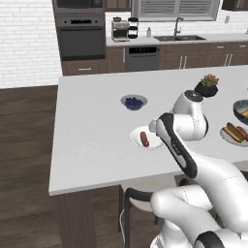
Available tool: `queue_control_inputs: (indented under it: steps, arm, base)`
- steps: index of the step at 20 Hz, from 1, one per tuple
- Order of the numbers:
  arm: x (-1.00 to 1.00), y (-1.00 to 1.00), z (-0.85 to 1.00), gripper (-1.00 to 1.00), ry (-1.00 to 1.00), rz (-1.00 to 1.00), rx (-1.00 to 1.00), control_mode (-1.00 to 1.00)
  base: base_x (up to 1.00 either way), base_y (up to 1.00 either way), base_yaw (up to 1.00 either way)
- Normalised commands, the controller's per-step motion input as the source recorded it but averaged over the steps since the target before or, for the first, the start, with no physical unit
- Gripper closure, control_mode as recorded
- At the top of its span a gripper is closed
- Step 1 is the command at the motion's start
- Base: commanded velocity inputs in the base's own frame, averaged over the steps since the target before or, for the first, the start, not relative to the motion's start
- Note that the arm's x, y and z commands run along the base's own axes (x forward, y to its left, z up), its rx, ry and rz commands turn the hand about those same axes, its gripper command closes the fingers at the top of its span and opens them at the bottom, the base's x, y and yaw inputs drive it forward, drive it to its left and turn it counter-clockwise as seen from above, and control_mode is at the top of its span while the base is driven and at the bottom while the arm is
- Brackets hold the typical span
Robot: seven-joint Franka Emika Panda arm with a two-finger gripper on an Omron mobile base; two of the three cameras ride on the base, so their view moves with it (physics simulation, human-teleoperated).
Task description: Place one bun and one sausage from the bowl on each plate.
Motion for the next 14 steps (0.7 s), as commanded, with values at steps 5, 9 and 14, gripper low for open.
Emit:
queue_control_inputs:
  steps: [5, 9, 14]
  arm:
    - [-0.85, -0.07, 0.0, -1.0, -0.11, 0.04, 0.0, -1.0]
    - [-0.03, 0.0, 0.0, -1.0, 0.0, 0.0, 0.0, -1.0]
    - [0.0, 0.0, 0.0, -1.0, 0.0, 0.0, 0.0, -1.0]
  base:
    - [0.0, 0.0, 0.0]
    - [0.0, 0.0, 0.0]
    - [0.0, 0.0, 0.0]
